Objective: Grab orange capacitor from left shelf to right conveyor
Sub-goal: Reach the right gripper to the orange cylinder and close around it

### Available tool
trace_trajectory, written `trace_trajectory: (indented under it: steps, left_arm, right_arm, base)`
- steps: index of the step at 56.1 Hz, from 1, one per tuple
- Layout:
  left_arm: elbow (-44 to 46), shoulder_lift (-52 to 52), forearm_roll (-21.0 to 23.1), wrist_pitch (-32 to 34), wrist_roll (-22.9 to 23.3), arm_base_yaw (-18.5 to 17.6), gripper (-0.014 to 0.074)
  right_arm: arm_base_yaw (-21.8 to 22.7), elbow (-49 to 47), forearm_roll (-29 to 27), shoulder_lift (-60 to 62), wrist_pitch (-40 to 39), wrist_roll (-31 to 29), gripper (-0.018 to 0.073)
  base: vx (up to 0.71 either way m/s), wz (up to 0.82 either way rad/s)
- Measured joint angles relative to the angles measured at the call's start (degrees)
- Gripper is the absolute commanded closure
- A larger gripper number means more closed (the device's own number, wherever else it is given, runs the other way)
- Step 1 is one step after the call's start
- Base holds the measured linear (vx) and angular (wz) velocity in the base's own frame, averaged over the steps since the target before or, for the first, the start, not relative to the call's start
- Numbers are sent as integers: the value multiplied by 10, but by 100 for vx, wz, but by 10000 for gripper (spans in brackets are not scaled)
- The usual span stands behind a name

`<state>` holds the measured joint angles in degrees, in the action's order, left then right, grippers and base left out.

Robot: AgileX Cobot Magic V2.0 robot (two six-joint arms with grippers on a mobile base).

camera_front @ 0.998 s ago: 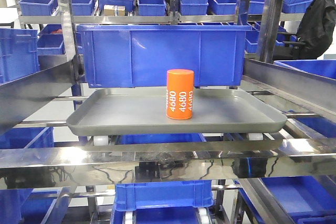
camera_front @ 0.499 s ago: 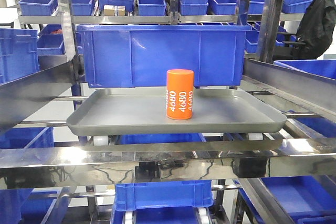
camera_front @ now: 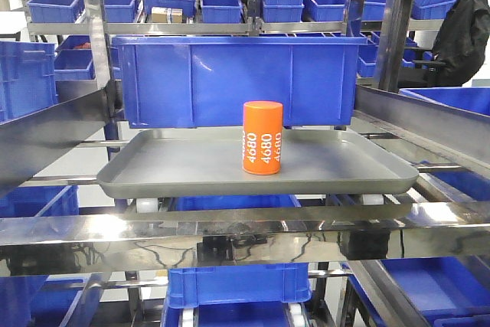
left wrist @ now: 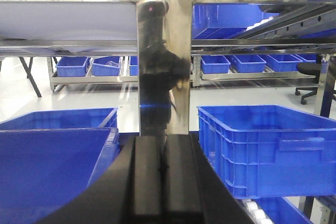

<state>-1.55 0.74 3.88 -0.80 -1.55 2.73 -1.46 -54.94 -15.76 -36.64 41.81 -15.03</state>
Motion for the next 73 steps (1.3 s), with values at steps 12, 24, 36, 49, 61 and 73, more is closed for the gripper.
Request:
trace_trajectory:
  steps: [12, 24, 36, 49, 61, 73]
  left_arm:
    - [0, 0, 0, 0, 0, 0, 603]
    - [0, 0, 0, 0, 0, 0, 603]
    - [0, 0, 0, 0, 0, 0, 603]
    - [0, 0, 0, 0, 0, 0, 603]
    - [0, 0, 0, 0, 0, 0, 603]
    - [0, 0, 0, 0, 0, 0, 603]
  right_arm:
    - [0, -46, -167, -100, -5, -166, -104]
    - [-1, -120, -268, -214, 36, -273, -81]
    - [-68, -206, -219, -287, 41, -271, -80]
    - [-171, -293, -67, -376, 26, -137, -79]
    - [-208, -337, -43, -456, -28, -41, -76]
    - [-209, -344, -54, -514, -98, -15, -73]
  base:
    - [0, 0]
    - [0, 0]
    - [0, 0]
    - [0, 0]
    - [0, 0]
    - [0, 0]
